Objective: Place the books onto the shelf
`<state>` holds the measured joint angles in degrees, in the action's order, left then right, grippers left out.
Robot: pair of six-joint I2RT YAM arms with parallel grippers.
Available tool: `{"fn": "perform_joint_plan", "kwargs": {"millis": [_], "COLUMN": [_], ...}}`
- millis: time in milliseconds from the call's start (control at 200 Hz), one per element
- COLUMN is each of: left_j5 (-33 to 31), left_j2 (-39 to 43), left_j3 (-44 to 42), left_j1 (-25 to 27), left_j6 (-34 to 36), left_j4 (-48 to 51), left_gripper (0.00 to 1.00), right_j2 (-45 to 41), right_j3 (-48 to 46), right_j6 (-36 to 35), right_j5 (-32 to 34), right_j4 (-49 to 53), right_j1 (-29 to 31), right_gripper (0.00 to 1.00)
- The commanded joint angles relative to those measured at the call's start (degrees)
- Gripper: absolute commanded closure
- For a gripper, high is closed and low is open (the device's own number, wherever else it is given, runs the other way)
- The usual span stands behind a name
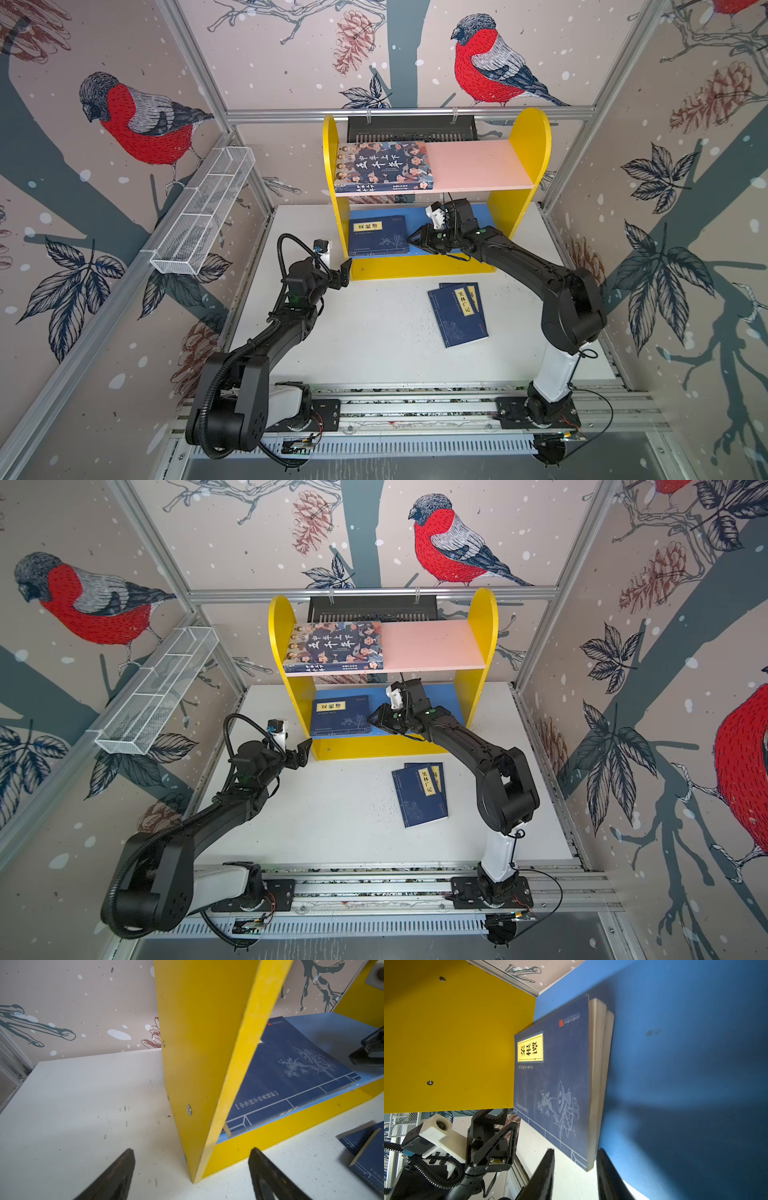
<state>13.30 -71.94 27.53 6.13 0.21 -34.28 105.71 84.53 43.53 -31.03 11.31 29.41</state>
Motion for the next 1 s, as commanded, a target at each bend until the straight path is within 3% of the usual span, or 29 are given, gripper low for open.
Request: {"fn": "perform_joint_plan", "kwargs": {"millis": [0, 996], "left_j5": [-0.73, -3.28], "left_j2": [-0.38, -5.24], "left_j3": [-0.18, 0.33], "left_j1": [0.02, 0.46], "left_j6": [-0.03, -2.22], "left_j4": [-5.06, -10.38], "left_gripper": [0.14, 0.15], "right_j2": [-0.69, 0.46], "right_j3": [0.47, 1.42], "right_j6": [0.24, 0.24], "right_j5": [0.81, 0.28], "right_j4": [-0.85, -0.68], "right_j1": [0.03, -0.14], "right_gripper": [0.64, 0.63]}}
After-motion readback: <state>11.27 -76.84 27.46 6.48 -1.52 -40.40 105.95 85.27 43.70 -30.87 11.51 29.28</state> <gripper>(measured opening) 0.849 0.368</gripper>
